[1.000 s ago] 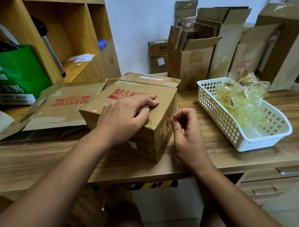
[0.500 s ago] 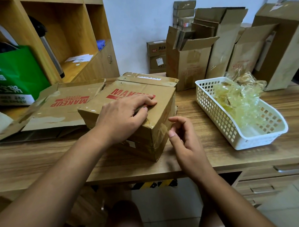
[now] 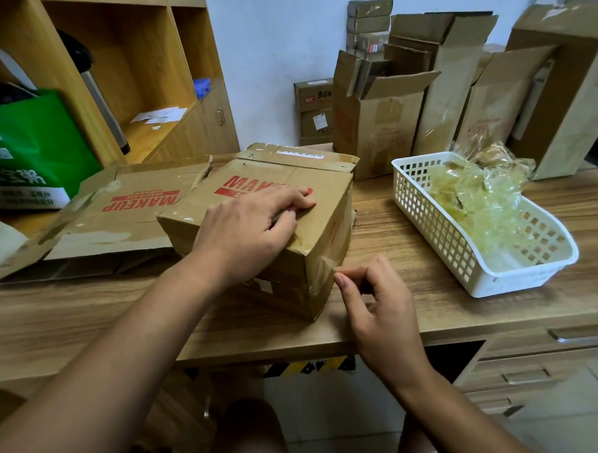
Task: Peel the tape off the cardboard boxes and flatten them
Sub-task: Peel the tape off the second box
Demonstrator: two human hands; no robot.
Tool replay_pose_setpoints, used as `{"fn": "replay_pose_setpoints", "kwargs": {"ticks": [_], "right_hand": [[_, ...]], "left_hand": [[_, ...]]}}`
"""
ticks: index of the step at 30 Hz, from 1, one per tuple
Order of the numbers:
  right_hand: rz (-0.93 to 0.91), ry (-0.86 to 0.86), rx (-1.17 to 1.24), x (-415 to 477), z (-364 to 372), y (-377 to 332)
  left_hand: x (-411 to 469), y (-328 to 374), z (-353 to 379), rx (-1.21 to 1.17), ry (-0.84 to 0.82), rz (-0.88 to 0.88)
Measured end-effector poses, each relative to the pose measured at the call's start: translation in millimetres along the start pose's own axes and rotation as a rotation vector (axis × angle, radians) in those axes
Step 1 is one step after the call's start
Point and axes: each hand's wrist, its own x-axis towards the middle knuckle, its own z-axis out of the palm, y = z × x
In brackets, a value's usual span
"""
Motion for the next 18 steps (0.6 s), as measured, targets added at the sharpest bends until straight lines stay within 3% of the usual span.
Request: {"fn": "replay_pose_setpoints", "kwargs": {"ticks": [10, 18], "right_hand": [[0.039, 0.022, 0.035, -16, -6, -7], [0.145, -0.002, 0.345, 3, -3, 3]], "left_hand": [[0, 1, 0, 0.003, 0.001, -0.011], [2, 10, 2, 0.051, -0.018, -0.059]]}}
